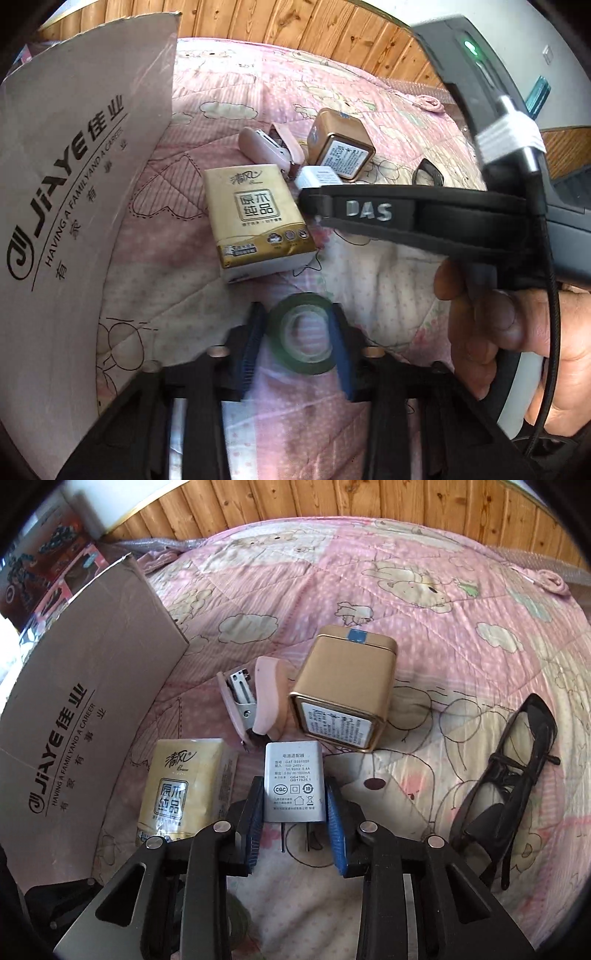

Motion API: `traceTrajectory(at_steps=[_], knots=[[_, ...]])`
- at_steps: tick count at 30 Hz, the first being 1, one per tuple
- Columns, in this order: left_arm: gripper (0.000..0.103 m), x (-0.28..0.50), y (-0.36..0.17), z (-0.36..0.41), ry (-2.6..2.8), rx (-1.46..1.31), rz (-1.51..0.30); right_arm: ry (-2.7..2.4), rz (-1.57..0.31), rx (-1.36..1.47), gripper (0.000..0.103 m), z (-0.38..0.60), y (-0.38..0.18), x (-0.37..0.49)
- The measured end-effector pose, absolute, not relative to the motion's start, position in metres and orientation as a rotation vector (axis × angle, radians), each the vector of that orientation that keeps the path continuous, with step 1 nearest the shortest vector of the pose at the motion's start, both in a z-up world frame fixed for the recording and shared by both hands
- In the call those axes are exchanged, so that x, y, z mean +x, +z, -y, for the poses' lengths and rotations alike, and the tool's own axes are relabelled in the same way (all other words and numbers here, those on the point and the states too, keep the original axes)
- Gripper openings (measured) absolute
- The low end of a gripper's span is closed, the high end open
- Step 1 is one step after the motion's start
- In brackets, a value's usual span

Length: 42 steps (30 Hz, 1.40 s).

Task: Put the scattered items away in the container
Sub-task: 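Move the left tool to the green tape roll while the right tool reaches the white charger, then grasp the green tape roll with the left tool while the right tool grasps the white charger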

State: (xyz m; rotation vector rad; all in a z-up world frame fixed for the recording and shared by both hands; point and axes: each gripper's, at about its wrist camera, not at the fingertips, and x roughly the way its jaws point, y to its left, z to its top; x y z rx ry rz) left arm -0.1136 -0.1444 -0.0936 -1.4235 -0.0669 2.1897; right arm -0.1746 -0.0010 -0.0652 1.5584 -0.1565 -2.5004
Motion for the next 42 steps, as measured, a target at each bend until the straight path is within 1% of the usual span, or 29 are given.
traceTrajectory(at_steps=[4,5,6,7,9,11,13,15,16,17,23,34,42], knots=[[0.017,-0.111,-0.087,0.15,2.181,-1.428,0.072,-2.5,0.304,1.574,0.032,-0.015,-0.06,-0.164],[0.019,-0.11,-0.087,0.151,2.174,-1.439,0.073,-2.498,0.332,1.584,0.032,-0.018,-0.059,-0.161],[0.022,-0.11,-0.09,0.151,2.164,-1.459,0.075,-2.495,0.357,1.592,0.032,-0.021,-0.059,-0.157],[0.029,-0.112,-0.093,0.15,2.156,-1.476,0.077,-2.494,0.374,1.597,0.032,-0.023,-0.058,-0.153],[0.038,-0.11,-0.092,0.148,2.159,-1.467,0.089,-2.495,0.38,1.596,0.032,-0.022,-0.056,-0.146],[0.052,-0.105,-0.092,0.146,2.155,-1.46,0.106,-2.498,0.379,1.593,0.032,-0.019,-0.055,-0.139],[0.056,-0.102,-0.095,0.136,2.167,-1.439,0.054,-2.497,0.369,1.597,0.032,-0.016,-0.057,-0.132],[0.055,-0.098,-0.095,0.123,2.202,-1.397,-0.076,-2.5,0.365,1.607,0.032,-0.015,-0.059,-0.127],[0.05,-0.097,-0.095,0.119,2.22,-1.377,-0.132,-2.503,0.365,1.611,0.032,-0.016,-0.059,-0.125],[0.05,-0.096,-0.096,0.117,2.232,-1.364,-0.152,-2.509,0.37,1.612,0.032,-0.017,-0.058,-0.123],[0.049,-0.09,-0.087,0.133,2.241,-1.383,-0.09,-2.521,0.405,1.581,0.032,-0.023,-0.047,-0.11],[0.049,-0.07,-0.067,0.13,2.26,-1.406,-0.13,-2.513,0.422,1.56,0.032,-0.017,-0.039,-0.081],[0.049,-0.055,-0.055,0.128,2.248,-1.39,-0.125,-2.523,0.419,1.554,0.032,-0.016,-0.035,-0.06]])
